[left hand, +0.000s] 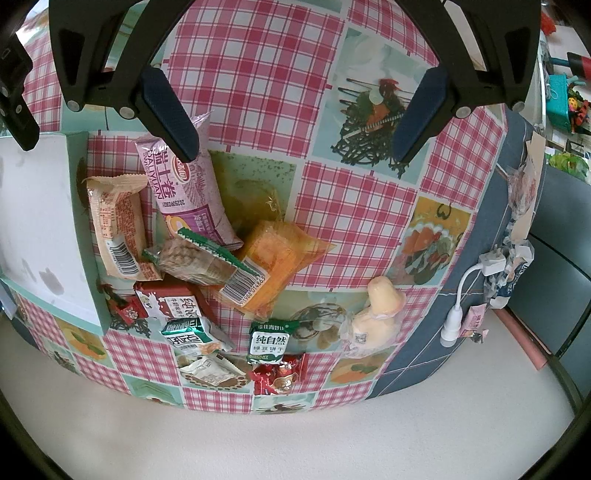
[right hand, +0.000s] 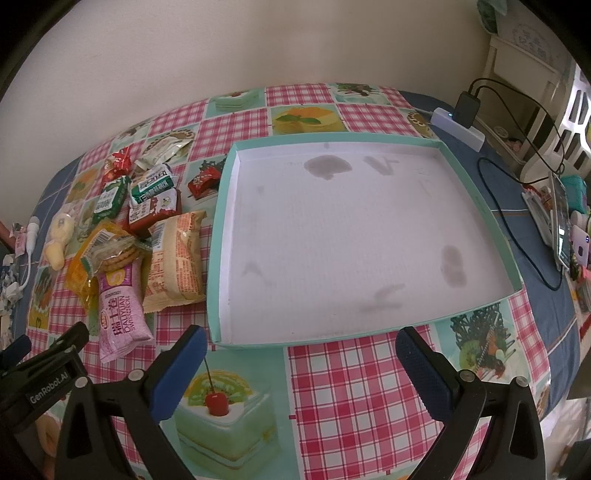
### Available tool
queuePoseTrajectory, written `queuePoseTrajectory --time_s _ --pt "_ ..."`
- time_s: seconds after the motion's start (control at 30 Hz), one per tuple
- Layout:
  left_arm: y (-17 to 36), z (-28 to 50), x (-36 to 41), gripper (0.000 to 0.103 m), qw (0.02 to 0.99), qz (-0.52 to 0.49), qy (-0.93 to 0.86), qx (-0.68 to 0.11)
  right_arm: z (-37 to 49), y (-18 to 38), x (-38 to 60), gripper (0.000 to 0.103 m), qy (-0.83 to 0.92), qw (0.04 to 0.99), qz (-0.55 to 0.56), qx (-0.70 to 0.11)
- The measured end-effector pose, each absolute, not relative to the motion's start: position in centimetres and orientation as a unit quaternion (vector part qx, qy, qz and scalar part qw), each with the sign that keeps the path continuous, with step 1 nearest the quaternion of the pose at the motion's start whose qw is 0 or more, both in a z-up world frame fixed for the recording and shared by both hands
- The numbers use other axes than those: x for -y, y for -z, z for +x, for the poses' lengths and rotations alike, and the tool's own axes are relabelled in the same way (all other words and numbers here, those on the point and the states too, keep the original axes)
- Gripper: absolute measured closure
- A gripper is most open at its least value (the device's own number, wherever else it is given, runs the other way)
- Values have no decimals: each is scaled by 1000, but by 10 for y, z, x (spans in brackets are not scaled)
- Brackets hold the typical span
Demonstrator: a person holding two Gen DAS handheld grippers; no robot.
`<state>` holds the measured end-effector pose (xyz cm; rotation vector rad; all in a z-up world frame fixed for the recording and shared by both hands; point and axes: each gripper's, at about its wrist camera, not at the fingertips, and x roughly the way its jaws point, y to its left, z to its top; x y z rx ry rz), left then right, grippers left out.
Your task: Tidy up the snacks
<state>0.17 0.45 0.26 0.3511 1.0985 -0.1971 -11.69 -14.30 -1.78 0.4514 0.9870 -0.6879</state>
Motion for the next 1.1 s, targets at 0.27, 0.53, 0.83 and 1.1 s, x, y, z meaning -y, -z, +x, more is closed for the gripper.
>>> queuePoseTrajectory --time_s 0.27,0.53,0.83,1.1 --pt "-3 2 -5 0 834 165 94 -518 -117 18 143 0 321 800 211 -460" --pt "-1 3 -3 0 830 153 103 -526 -114 18 144 0 323 801 208 -459" --pt "8 20 11 0 811 116 128 -559 -95 8 158 0 324 808 222 -439" --pt "21 31 34 0 798 132 135 -572 -69 8 171 0 318 813 232 -429"
